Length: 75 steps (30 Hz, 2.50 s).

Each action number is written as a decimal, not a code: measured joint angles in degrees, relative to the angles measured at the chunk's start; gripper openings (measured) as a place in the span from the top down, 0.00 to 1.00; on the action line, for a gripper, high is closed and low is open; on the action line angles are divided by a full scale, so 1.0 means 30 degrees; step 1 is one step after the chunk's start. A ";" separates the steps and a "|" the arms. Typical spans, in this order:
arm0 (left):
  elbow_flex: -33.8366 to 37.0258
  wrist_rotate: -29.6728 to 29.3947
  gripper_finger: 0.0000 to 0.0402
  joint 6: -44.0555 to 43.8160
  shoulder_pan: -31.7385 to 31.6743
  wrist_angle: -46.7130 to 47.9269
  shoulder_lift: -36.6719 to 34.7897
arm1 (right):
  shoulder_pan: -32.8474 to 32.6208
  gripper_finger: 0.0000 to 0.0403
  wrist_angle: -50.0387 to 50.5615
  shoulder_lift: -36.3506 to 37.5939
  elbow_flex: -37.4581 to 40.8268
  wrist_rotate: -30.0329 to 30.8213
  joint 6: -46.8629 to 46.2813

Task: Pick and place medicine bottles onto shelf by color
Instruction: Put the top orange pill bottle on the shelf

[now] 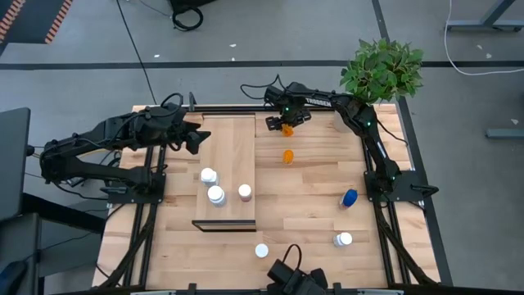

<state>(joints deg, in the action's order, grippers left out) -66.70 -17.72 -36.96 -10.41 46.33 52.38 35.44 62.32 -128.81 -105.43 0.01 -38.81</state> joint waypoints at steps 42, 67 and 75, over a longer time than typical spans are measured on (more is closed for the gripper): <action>0.0000 0.0000 0.29 0.0028 0.0000 -0.0007 0.0000 | 0.0015 0.50 -0.1139 0.0000 0.0000 -0.0507 0.1575; 0.0000 0.0012 0.29 0.1550 -0.0007 -0.0319 -0.0007 | -0.0277 0.50 0.3583 0.0798 -0.9498 -0.2049 0.4342; -0.0621 0.0029 0.29 0.2678 -0.0194 -0.0937 -0.0109 | -0.1064 0.50 0.5366 0.1672 -0.9856 -0.2004 0.5848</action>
<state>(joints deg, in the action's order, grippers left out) -68.56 -17.63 -28.93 -11.00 43.51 52.05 32.25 78.42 -123.80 -134.99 -6.00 -21.26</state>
